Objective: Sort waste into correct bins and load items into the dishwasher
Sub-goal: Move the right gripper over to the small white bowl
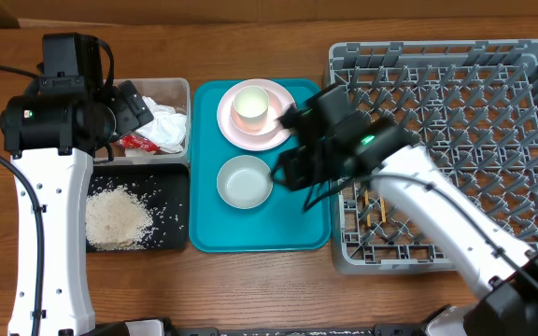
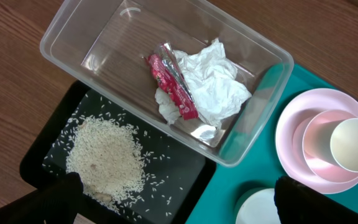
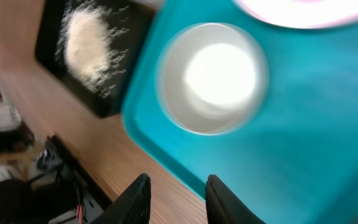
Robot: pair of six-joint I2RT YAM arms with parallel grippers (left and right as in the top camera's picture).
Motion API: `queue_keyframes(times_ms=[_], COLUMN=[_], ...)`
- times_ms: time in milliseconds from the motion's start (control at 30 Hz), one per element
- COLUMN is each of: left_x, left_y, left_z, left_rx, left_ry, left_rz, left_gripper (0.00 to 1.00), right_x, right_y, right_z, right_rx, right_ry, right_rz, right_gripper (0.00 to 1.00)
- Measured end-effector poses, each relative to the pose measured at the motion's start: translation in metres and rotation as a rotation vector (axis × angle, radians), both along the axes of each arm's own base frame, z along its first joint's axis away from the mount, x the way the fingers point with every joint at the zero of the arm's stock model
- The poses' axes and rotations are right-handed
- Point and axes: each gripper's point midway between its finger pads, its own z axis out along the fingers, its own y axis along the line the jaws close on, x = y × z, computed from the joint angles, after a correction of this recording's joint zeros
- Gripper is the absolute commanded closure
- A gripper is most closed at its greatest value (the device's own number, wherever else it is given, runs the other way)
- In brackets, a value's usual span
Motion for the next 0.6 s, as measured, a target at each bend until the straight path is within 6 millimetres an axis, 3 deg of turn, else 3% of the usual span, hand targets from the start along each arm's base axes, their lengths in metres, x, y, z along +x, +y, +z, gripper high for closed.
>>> queue_keyframes(times_ms=[133,267,467,600], left_x=[0.000,0.000,0.000,0.000], left_y=[0.000,0.000,0.000,0.000], left_z=[0.000,0.000,0.000,0.000], left_rx=[0.000,0.000,0.000,0.000], left_ry=[0.000,0.000,0.000,0.000], left_rz=[0.000,0.000,0.000,0.000], left_gripper=[0.00,0.00,0.00,0.00], right_x=[-0.025,-0.038,-0.035,-0.025], right_y=[0.044,0.068,0.076,0.083], right_z=[0.003,0.002,-0.014,-0.039], right_rx=[-0.015,-0.055,-0.137,-0.189], right_ry=[-0.097,-0.188,-0.240,-0.248], right_rz=[0.089,0.106,0.045,0.020], right_gripper=[0.62,0.63,0.64,0.63])
